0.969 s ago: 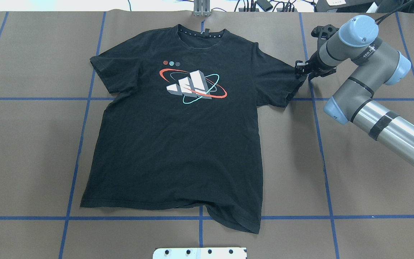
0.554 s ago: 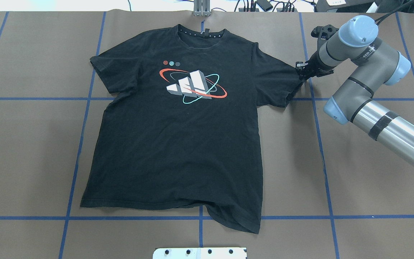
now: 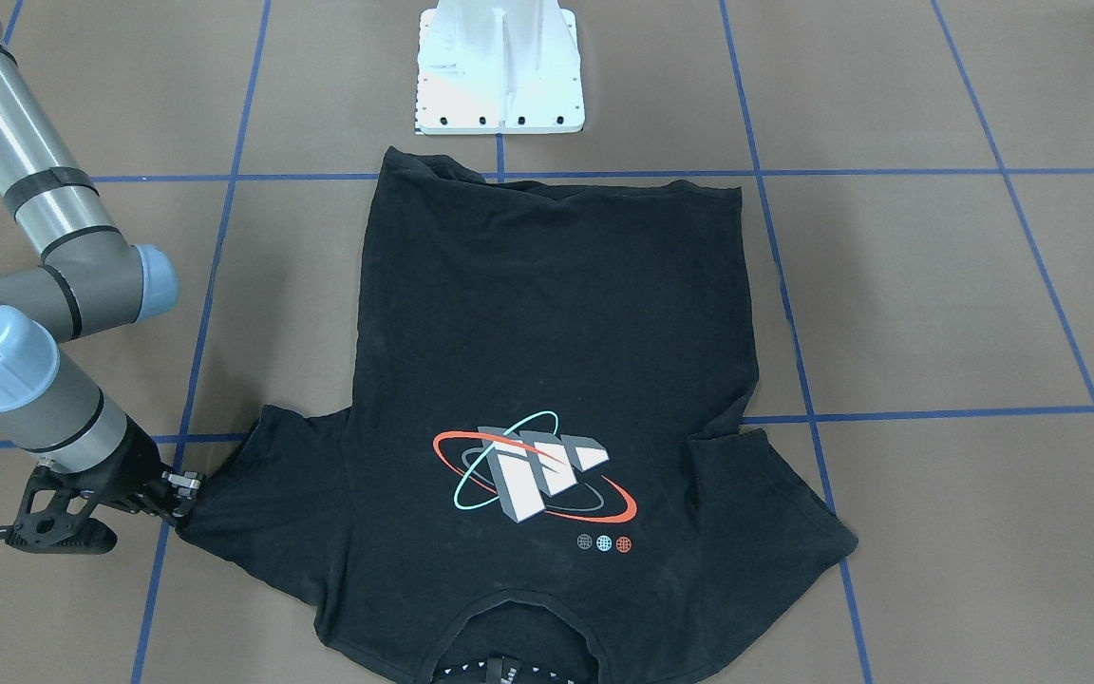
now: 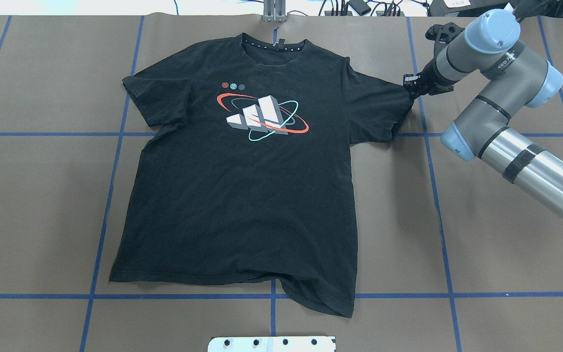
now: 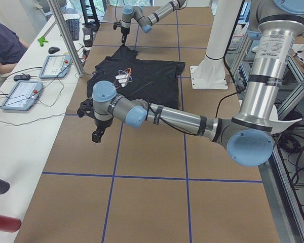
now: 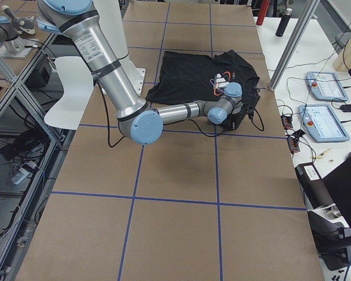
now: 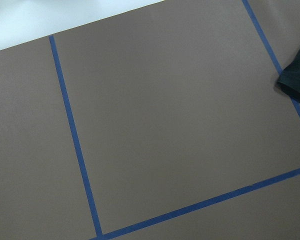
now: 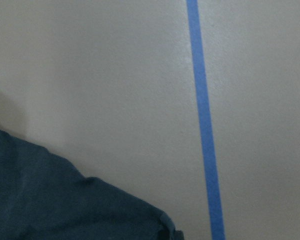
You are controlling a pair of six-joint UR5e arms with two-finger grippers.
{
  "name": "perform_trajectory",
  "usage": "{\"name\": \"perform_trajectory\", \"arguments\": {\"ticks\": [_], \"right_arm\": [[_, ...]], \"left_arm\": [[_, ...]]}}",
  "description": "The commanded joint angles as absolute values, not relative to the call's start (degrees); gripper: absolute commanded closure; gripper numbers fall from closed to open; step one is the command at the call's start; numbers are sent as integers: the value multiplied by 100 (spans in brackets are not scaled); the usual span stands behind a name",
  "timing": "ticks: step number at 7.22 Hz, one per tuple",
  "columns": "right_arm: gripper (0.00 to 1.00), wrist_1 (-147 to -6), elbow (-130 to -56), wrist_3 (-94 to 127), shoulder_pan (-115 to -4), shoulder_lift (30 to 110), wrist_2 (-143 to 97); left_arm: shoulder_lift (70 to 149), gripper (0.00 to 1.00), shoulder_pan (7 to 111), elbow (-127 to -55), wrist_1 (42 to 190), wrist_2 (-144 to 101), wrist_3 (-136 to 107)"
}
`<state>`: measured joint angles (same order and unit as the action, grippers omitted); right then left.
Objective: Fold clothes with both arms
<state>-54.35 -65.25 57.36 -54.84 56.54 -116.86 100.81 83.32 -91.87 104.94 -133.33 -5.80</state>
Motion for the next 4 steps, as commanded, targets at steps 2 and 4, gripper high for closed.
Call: {"name": "perform_trajectory", "arguments": {"ticks": [2,4], "right_arm": [[100,-6147,-6539,6178,-5423,4864,-11690],[100,-6984,-6504,6362,-5292,4274,-11654]], "left_arm": [[10081,0,8332,-9193,10503,-13333,-580],[10072,0,8332,-9202,10503,-13333,-589]]}}
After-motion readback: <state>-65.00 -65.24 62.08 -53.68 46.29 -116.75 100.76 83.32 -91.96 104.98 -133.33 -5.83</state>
